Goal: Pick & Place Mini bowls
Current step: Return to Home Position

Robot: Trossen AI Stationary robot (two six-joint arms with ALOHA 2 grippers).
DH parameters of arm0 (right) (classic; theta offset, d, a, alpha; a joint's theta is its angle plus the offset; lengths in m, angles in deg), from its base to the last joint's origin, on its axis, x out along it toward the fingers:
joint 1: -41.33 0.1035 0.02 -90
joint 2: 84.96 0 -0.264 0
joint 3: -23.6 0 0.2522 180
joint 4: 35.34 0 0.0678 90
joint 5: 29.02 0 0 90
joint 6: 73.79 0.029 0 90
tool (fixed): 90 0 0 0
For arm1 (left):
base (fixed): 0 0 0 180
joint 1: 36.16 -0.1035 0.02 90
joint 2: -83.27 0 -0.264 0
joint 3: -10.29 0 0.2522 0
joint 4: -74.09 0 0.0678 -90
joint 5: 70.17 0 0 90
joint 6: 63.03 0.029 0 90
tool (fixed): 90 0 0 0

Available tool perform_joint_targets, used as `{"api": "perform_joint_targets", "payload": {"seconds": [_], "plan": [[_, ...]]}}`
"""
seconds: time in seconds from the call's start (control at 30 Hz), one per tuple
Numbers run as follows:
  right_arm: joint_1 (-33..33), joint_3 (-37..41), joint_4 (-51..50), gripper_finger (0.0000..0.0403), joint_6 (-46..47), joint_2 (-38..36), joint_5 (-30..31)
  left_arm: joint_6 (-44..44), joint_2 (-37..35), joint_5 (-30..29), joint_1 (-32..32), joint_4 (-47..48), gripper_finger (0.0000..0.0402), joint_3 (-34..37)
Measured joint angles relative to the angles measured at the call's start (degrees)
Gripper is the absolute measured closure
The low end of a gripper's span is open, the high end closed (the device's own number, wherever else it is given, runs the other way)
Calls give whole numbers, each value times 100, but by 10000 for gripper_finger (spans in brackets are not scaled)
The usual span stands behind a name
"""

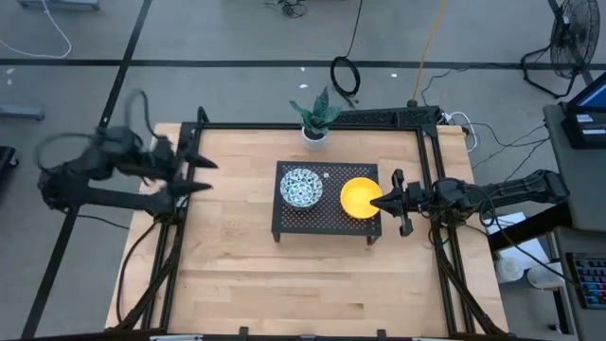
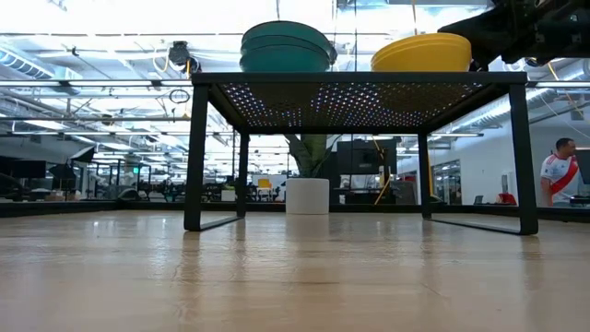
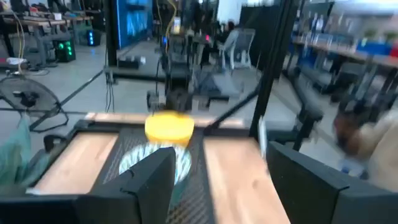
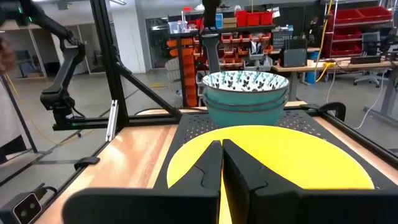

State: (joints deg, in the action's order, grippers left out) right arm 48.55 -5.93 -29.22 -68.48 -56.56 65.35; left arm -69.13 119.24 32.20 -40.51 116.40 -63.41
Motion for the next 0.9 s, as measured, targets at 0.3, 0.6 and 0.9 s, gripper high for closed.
{"api": "perform_joint_targets", "payload": {"seconds": [0.3,0.6,0.9], "plan": [[-1,0,-83,403,-155,-131,3,-3,-969,376,48,-2679,131,3295],[-2,-2,-1565,403,-124,-1597,306,157,-2019,523,179,-3714,144,4716],[2,868,-2025,403,-585,-2837,287,503,-2250,198,415,-3705,140,5119]]}}
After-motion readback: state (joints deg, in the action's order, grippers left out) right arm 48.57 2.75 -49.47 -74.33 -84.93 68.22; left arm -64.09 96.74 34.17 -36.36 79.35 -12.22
